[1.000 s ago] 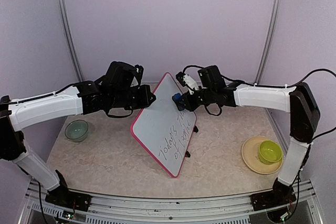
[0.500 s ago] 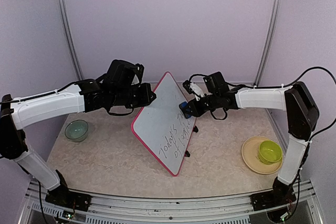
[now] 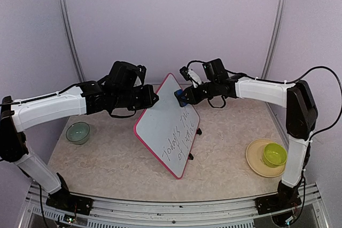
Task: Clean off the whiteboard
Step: Erase the whiteboard at the center of the board.
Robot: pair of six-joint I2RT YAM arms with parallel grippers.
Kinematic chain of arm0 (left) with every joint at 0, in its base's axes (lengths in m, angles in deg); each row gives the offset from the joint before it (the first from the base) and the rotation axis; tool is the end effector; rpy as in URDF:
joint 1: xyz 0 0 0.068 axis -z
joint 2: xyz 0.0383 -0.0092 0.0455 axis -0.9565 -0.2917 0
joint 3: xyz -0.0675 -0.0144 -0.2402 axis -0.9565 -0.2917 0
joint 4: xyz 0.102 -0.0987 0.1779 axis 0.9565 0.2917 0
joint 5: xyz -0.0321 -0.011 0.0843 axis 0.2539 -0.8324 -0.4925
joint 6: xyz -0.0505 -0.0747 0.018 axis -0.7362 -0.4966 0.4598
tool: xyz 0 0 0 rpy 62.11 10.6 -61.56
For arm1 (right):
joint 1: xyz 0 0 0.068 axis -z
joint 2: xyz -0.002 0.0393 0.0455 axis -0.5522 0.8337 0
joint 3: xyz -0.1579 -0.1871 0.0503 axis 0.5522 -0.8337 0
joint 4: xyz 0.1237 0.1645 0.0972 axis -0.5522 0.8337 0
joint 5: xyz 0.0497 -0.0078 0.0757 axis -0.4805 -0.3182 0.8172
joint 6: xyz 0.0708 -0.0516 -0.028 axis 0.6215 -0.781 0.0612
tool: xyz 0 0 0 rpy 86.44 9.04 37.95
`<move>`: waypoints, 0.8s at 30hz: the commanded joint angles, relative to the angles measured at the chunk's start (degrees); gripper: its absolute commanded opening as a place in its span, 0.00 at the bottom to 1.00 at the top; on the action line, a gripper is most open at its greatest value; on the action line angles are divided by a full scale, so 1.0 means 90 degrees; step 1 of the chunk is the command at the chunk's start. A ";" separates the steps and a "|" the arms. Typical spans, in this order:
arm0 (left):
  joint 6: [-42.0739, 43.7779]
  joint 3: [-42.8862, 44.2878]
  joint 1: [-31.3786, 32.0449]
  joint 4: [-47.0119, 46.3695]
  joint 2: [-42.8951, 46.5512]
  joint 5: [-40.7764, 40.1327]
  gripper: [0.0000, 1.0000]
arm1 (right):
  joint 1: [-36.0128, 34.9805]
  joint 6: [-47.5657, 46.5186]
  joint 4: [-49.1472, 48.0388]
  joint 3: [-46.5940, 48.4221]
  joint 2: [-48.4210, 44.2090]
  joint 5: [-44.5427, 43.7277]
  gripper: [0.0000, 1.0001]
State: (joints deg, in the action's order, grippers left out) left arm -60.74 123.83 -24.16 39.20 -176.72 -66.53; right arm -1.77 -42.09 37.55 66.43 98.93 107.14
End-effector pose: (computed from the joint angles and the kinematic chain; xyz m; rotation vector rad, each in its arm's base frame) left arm 0.2468 -0.2643 0.2805 0.0994 2.2072 -0.7392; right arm 0.3444 0.2836 0.2299 -0.8356 2.0818 0.8220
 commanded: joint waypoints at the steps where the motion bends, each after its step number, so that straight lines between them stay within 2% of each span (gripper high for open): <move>1: 0.0261 -0.0131 0.0067 -0.0202 -0.0086 0.0300 0.00 | 0.0026 0.0098 0.0058 0.0023 0.0326 0.0527 0.00; 10: 0.0287 -0.0151 0.0067 -0.0213 -0.0034 0.0337 0.00 | 0.0092 0.0016 -0.0136 -0.0988 0.0217 0.0784 0.00; 24: 0.0258 -0.0313 0.0067 -0.0210 0.0174 0.0284 0.00 | 0.0122 0.0168 -0.0347 -0.1710 -0.0048 0.0855 0.00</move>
State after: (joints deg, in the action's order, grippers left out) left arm -61.30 122.68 -24.44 38.57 -176.09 -66.40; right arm 0.44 -41.65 30.05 55.87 97.75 113.83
